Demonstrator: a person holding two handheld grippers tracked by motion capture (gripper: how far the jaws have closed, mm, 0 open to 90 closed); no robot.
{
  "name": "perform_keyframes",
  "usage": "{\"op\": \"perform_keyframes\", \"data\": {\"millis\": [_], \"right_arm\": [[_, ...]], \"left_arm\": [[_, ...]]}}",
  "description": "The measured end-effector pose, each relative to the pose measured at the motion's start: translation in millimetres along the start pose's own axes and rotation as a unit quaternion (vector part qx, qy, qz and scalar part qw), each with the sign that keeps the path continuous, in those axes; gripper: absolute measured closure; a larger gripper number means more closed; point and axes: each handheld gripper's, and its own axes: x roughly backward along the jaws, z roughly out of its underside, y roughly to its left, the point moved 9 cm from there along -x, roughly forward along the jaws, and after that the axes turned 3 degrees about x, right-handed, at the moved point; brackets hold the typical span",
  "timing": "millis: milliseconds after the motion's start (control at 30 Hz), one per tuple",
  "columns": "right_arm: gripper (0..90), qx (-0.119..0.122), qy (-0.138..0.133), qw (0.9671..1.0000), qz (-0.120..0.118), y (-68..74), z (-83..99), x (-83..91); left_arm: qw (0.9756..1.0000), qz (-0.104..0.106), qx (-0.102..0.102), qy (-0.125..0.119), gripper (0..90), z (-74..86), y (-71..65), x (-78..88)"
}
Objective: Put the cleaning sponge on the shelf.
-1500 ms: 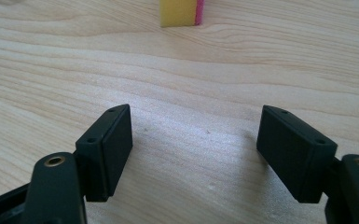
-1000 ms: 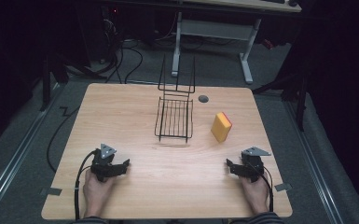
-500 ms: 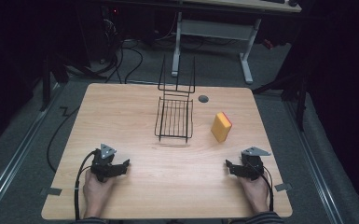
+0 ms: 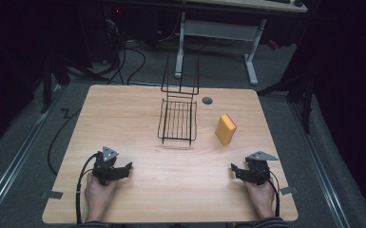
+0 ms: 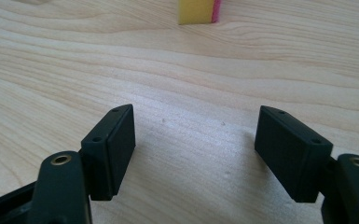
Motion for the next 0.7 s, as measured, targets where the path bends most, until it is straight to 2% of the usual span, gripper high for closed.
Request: {"op": "perform_keyframes", "data": {"millis": [133,267,500,700], "right_arm": [[29.4,0.001,-0.004,1.0,-0.005,1.3,0.4,2.5],[29.2,-0.004,-0.015,0.9997,-0.021,9.0,-1.6,9.3],[30.1,0.013,-0.037,0.999,-0.019,16.7,-7.2,16.9],[30.3,0.013,-0.046,0.9985,-0.027,23.5,-12.1,20.0]], "left_arm": [[1.0,0.0,0.0,0.0,22.0,0.0,0.0,0.0],[1.0,0.0,0.0,0.0,22.0,0.0,0.0,0.0],[1.0,0.0,0.0,0.0,22.0,0.0,0.0,0.0],[1.0,0.0,0.0,0.0,22.0,0.0,0.0,0.0]]}}
